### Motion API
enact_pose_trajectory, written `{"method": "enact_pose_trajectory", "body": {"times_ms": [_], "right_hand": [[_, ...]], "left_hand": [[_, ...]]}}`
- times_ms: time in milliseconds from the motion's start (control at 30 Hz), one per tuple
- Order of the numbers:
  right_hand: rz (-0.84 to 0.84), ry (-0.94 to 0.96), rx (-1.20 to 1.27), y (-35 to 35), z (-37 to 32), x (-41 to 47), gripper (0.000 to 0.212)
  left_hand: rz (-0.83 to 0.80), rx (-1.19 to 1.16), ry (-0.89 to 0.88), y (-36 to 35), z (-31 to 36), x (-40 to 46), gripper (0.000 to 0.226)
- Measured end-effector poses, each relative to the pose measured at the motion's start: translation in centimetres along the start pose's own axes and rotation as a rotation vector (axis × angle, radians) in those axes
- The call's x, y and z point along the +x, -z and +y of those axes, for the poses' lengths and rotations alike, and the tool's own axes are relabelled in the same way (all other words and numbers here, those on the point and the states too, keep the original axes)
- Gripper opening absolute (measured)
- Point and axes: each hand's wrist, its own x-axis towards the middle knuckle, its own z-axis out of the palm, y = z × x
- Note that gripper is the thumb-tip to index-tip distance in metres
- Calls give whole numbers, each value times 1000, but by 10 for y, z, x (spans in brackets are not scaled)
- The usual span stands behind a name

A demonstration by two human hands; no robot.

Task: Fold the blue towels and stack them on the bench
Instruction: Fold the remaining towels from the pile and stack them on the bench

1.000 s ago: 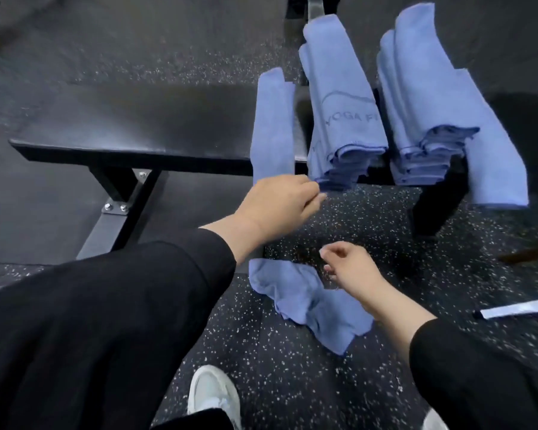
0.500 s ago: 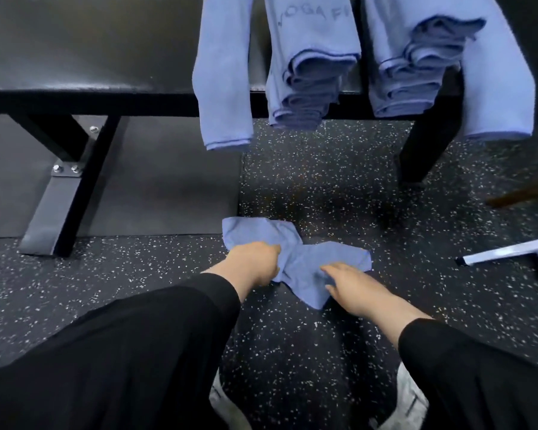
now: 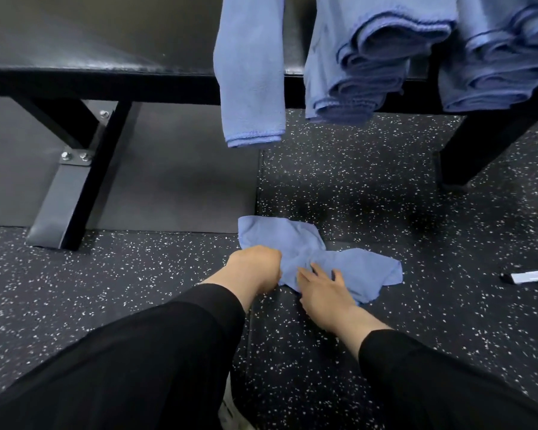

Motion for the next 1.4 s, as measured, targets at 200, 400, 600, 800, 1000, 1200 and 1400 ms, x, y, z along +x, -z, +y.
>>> {"method": "enact_pose_trajectory", "body": {"times_ms": [200, 400, 600, 800, 1000, 1200, 1400], "right_hand": [[-8, 86, -91, 10, 6, -8, 33], [-123, -71, -231, 4, -5, -8, 56], [368, -125, 156, 15, 0, 0, 16], [432, -251, 681, 55, 4, -21, 38], [552, -150, 788, 107, 11, -78, 18], [607, 53, 752, 189, -4, -170, 20], [741, 158, 691, 255, -19, -268, 21]], "left_hand": [[21, -52, -22, 2, -1, -4, 22], [39, -36, -60, -5, -3, -13, 27], [-22, -25, -29, 8, -1, -13, 26], [50, -146, -89, 31, 11, -34, 40], [134, -522, -244, 42, 40, -85, 46], [457, -886, -375, 66, 66, -151, 34], [689, -787, -418, 95, 77, -217, 21]]}}
